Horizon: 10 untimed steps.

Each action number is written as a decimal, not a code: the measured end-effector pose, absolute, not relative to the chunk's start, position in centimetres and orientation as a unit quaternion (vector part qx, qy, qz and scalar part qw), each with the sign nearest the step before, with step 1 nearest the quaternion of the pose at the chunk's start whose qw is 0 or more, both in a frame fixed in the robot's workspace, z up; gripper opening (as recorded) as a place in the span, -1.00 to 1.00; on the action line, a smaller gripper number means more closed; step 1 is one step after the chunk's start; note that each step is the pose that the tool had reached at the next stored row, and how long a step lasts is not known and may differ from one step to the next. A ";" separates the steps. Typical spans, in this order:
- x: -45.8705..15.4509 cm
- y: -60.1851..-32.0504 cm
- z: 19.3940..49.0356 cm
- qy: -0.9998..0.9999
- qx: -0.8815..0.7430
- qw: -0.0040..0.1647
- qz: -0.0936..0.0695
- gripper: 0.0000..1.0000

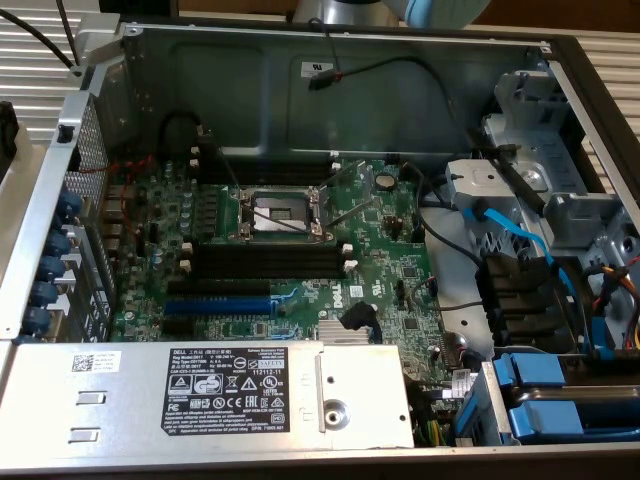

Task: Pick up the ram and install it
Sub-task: 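Pick up the ram and move it above insertion slot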

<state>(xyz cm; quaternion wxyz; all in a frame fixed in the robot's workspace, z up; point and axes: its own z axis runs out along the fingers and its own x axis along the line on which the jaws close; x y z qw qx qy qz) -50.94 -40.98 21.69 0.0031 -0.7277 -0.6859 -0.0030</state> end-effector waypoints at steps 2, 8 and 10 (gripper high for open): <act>-50.9 -41.0 21.7 -0.686 -0.728 0.003 -0.003 -0.64; -50.9 -41.0 21.7 -0.686 -0.728 0.003 -0.003 -0.60; -50.9 -41.0 21.7 -0.686 -0.728 0.003 -0.003 -0.47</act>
